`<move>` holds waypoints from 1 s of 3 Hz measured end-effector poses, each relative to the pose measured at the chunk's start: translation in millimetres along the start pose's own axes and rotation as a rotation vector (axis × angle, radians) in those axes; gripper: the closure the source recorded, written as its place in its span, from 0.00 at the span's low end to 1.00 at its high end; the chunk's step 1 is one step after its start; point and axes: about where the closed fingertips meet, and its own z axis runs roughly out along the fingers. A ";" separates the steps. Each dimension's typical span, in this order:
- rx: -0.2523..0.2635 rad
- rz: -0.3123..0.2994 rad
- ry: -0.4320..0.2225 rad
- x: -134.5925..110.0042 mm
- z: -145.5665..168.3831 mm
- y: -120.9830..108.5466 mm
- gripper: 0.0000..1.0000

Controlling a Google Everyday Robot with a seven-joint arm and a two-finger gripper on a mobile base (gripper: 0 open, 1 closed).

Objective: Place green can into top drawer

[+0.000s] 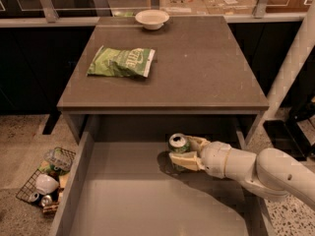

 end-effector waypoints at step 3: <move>-0.010 -0.002 -0.002 -1.9 4.2 3.3 0.12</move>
Offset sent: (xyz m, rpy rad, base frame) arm -0.0001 0.0017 0.0002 0.0006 -0.0002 0.0030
